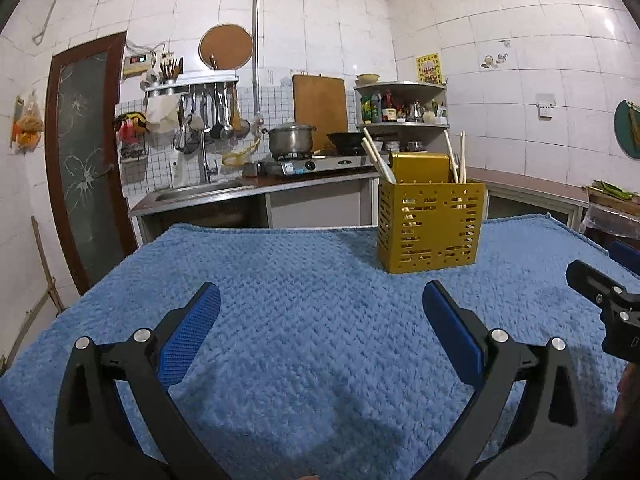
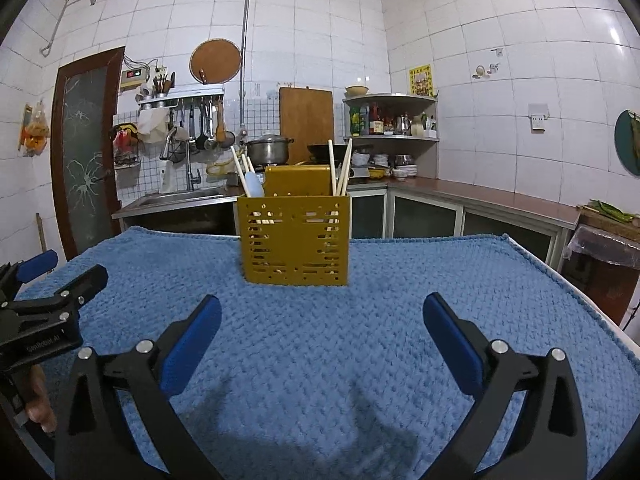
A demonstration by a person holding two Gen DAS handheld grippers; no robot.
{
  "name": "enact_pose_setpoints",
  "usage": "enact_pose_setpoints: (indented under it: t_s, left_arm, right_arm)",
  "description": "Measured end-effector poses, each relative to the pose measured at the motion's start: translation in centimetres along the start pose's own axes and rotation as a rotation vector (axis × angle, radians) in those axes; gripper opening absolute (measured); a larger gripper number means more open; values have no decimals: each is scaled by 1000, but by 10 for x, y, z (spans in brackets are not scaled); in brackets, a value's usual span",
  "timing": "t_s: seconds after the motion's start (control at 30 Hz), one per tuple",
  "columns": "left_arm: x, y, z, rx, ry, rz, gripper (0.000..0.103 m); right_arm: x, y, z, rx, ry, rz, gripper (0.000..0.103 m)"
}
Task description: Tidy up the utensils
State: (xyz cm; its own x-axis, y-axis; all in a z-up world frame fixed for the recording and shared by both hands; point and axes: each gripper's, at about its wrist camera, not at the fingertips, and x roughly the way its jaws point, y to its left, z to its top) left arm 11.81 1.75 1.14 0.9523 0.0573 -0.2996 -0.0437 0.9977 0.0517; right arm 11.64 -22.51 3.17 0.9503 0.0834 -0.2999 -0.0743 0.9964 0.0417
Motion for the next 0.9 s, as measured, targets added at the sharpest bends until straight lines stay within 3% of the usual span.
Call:
enact_pose_setpoints:
  t_s: [0.9]
  left_arm:
    - [-4,3,-1,-14,-10,-12,98]
  right_arm:
    - [-3,-3,0,2,-11,-15,98]
